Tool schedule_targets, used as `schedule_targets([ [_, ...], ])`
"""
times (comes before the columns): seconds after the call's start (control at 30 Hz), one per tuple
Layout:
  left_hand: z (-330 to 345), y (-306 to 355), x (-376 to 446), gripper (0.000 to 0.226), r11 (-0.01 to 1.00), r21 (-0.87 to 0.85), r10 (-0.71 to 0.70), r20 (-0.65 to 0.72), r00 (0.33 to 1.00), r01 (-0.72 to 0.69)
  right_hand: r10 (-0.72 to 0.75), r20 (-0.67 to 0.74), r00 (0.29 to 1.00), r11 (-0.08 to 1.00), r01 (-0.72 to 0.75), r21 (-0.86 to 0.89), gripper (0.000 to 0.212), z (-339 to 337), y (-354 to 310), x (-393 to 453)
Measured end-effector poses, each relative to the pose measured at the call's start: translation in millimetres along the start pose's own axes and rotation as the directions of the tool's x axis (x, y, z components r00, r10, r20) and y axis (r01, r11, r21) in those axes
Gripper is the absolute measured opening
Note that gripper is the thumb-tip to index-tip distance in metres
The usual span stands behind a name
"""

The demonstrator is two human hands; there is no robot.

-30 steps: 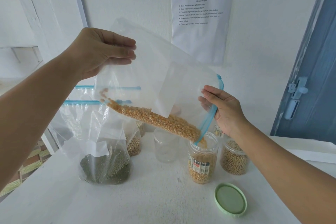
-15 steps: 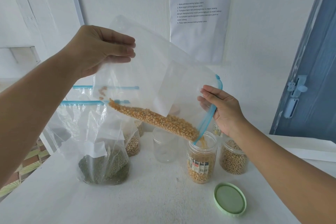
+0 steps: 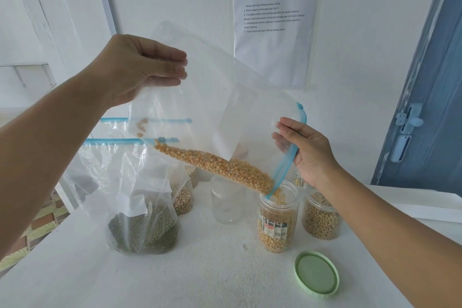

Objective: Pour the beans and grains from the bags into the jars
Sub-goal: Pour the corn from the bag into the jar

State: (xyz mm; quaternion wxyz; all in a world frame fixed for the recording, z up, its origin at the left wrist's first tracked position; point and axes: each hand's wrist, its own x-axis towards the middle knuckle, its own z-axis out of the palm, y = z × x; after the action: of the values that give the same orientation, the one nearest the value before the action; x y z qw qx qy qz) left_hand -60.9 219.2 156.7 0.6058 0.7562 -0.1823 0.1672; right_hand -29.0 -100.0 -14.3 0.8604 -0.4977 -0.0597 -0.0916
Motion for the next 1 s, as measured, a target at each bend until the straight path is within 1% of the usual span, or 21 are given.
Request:
schedule_targets([
  [0.13, 0.7, 2.3, -0.5, 0.033, 1.0, -0.001, 0.001, 0.003, 1.0, -0.001, -0.001, 0.002, 1.0, 1.0, 0.001, -0.002, 0.02, -0.2, -1.1, -1.3],
  [0.53, 0.9, 3.6, -1.2, 0.029, 1.0, 0.006, 0.005, 0.005, 1.0, -0.005, -0.008, 0.0, 1.0, 1.0, 0.008, 0.011, 0.019, 0.6, -1.8, -4.9],
  [0.83, -0.5, 2.8, -2.3, 0.033, 1.0, -0.001, 0.002, 0.005, 1.0, -0.002, -0.005, 0.008, 1.0, 1.0, 0.005, 0.006, 0.019, 0.7, -2.5, -5.8],
  [1.0, -1.1, 4.3, -2.4, 0.029, 1.0, -0.002, 0.01, 0.003, 1.0, -0.01, -0.008, 0.009, 1.0, 1.0, 0.008, 0.006, 0.019, 1.4, -4.0, -4.5],
])
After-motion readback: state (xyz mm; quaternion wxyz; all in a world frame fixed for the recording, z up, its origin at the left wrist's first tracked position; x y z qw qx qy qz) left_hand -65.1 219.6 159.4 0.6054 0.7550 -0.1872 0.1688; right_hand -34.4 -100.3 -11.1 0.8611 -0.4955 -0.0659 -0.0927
